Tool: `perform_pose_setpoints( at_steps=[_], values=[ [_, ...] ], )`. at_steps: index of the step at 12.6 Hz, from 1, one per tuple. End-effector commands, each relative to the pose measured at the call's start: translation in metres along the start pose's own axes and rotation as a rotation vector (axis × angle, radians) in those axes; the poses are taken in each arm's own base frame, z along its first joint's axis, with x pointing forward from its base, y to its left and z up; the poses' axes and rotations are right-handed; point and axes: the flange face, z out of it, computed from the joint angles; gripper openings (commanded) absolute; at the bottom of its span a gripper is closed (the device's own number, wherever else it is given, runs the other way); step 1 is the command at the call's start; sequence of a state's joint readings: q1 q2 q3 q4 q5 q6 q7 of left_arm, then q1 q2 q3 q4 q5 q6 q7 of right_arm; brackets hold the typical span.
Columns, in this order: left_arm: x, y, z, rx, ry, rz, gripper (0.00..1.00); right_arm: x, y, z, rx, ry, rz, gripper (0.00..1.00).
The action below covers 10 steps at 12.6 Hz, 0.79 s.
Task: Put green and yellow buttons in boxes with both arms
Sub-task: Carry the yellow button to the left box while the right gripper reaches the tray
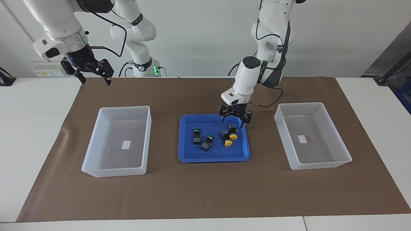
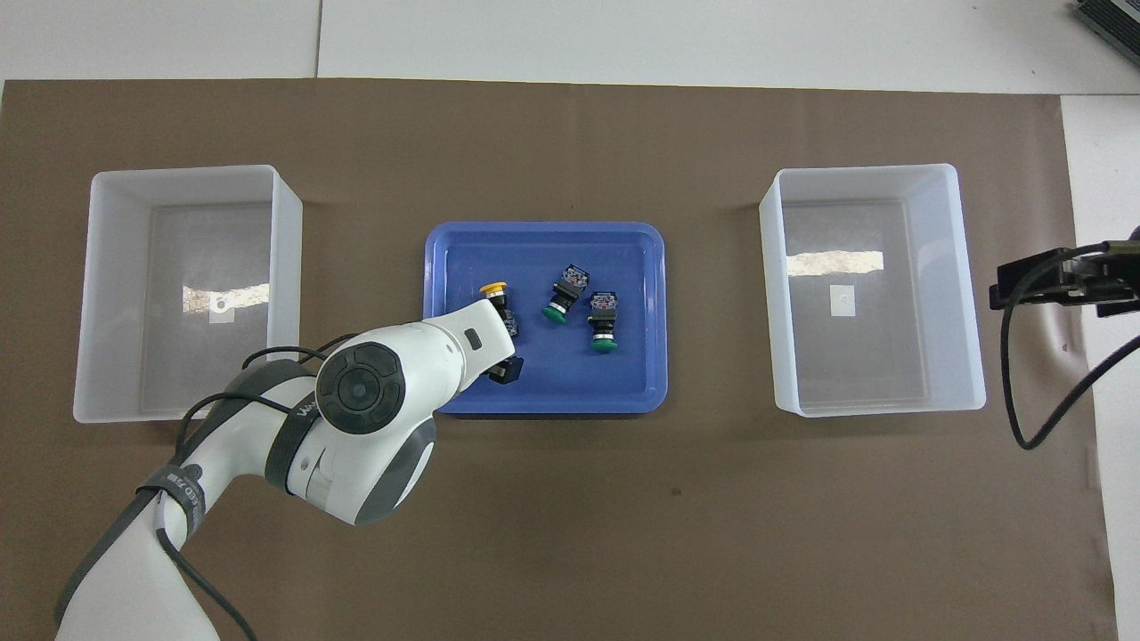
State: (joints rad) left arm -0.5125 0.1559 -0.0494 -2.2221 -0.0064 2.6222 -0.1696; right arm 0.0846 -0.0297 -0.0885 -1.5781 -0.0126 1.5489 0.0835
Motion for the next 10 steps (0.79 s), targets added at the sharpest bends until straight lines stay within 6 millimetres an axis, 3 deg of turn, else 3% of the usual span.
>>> perform_pose_setpoints(
  at_steps=[1,2,3,4,5,6,7,10],
  values=[
    [-0.009,0.007,0.016,-0.007,-0.003,0.002,1.0,0.005,-0.008,0.019,0.02,0.044,-0.017,1.0],
    [-0.013,0.012,0.027,-0.005,-0.022,-0.01,1.0,0.012,-0.013,0.031,0.029,0.064,0.001,1.0],
    [-0.013,0.013,0.031,-0.007,-0.016,-0.012,0.9,0.017,-0.029,0.044,0.043,0.07,0.005,1.0],
    [-0.013,0.013,0.031,-0.007,-0.015,-0.012,0.64,0.025,-0.039,0.057,0.044,0.068,0.02,1.0],
    [-0.012,0.01,0.03,-0.004,-0.02,-0.016,0.23,0.032,-0.057,0.073,0.051,0.069,0.019,1.0],
    [-0.008,0.004,0.026,-0.003,-0.011,-0.024,0.03,0.039,-0.073,0.096,0.056,0.076,0.002,1.0],
    [-0.004,0.001,0.018,-0.003,0.002,-0.027,0.0,0.046,-0.081,0.116,0.069,0.093,0.006,1.0],
    [0.015,-0.033,-0.035,0.015,0.026,-0.07,0.0,0.056,-0.137,0.158,0.087,0.109,0.021,1.0]
  ],
)
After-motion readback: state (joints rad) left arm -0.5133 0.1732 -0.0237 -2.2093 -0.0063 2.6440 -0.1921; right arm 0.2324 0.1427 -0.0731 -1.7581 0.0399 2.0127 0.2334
